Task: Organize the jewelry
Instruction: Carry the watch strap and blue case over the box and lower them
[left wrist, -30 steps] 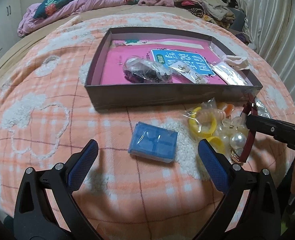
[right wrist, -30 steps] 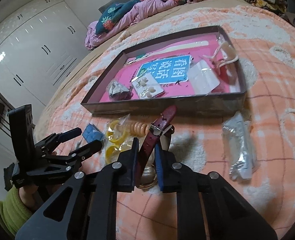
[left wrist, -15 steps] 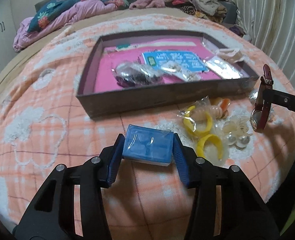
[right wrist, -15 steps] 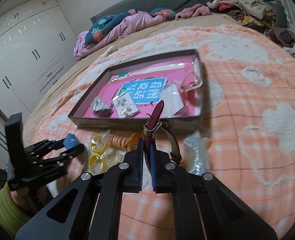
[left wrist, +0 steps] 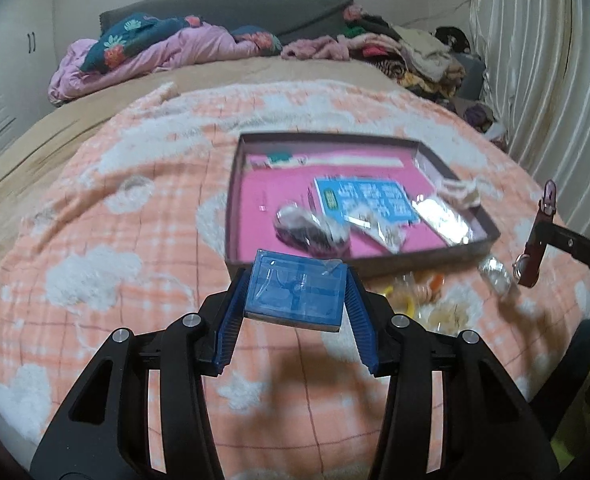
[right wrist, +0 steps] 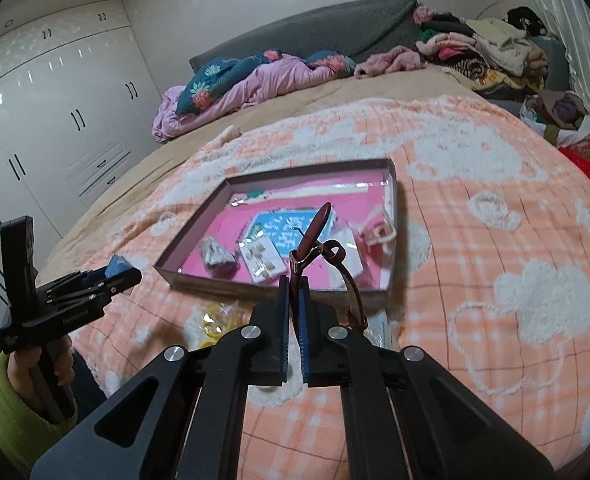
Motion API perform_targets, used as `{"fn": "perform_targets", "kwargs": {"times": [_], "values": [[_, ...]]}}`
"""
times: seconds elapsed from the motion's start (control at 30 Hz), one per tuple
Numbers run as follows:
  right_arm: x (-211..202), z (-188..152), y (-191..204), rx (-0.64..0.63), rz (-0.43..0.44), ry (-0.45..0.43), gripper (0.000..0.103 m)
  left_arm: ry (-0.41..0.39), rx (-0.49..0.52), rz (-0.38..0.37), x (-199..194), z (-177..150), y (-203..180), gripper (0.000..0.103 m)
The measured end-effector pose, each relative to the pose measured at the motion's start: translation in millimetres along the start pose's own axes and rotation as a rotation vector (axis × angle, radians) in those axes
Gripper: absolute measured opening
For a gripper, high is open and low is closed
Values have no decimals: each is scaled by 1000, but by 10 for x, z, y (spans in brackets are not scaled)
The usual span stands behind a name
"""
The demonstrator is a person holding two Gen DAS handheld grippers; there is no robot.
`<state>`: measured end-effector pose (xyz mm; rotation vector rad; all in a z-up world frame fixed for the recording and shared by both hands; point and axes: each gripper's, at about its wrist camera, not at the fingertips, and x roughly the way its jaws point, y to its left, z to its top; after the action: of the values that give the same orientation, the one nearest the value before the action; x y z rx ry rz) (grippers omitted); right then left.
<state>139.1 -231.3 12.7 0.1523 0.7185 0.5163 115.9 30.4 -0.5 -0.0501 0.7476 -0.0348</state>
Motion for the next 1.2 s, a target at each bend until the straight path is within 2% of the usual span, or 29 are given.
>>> {"fn": "perform_targets", "kwargs": {"times": [0.27, 0.73, 1.2], "values": [[31, 140, 135, -19, 8, -14, 4, -40, -18, 16, 13, 221, 107, 39], [188, 424, 433, -65, 41, -40, 4, -72, -54, -12, 80, 473, 218, 39], [473, 545, 482, -83, 24, -13, 4, -48, -66, -32, 342, 548, 264, 39]]}}
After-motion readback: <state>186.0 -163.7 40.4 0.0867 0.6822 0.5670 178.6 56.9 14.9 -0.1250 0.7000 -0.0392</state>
